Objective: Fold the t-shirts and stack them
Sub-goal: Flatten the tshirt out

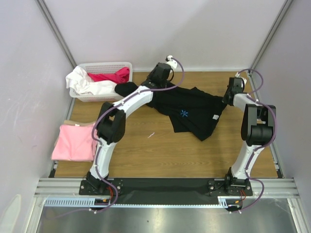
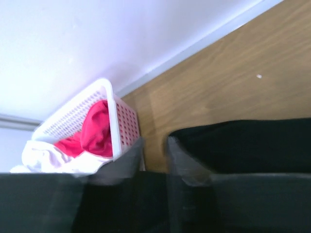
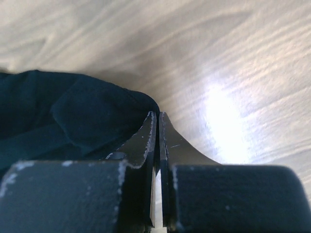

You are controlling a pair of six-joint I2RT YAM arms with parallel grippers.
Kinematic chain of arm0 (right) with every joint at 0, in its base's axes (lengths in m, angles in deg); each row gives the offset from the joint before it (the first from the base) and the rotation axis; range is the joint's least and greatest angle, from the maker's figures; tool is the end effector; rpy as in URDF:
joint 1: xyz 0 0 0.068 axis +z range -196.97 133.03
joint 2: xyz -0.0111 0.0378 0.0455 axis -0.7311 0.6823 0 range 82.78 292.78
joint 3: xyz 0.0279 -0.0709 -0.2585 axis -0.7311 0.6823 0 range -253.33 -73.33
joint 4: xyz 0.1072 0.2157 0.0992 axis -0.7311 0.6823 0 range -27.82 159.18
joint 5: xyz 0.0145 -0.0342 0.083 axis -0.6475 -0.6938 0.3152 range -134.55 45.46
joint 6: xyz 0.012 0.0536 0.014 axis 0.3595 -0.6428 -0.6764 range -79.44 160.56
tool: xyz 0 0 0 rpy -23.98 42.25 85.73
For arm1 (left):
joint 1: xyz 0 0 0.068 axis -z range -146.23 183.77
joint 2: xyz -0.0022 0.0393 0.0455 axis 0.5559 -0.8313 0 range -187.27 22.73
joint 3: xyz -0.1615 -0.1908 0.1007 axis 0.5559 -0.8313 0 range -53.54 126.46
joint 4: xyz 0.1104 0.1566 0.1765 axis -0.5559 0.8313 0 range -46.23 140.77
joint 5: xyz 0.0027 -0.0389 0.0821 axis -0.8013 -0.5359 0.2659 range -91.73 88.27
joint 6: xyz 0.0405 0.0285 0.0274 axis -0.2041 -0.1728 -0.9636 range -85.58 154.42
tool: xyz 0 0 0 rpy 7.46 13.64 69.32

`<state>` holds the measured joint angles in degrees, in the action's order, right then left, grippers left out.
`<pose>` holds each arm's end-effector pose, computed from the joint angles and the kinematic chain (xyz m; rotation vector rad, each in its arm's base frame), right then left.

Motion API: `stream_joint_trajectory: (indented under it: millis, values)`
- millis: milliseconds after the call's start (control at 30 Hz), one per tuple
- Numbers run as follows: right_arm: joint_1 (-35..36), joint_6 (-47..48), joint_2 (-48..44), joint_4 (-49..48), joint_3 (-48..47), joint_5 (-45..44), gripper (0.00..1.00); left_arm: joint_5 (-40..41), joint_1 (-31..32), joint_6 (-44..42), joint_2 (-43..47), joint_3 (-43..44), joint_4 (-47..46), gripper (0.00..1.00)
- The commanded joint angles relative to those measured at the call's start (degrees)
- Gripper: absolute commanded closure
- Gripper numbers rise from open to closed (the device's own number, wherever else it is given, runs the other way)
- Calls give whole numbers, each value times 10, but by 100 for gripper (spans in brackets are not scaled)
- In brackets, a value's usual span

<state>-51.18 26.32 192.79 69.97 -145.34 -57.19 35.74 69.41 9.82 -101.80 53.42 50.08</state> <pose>0.4152 -0.0392 0.1746 0.4809 2.3026 -0.1759 0.4325 -0.2804 0.2691 0.5864 1.8408 0.5189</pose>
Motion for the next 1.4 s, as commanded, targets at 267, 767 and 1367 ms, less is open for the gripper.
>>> stream_joint_trajectory:
  millis: [267, 767, 1367]
  values:
    - [2, -11, -65, 82, -74, -5, 65, -33, -14, 99, 9, 144, 135, 0]
    - [116, -99, -292, 49, 210, 90, 26, -223, -14, 336, 285, -299, 95, 0]
    - [132, -161, -241, -15, 286, 73, 33, -185, 11, 409, 209, -380, -18, 11]
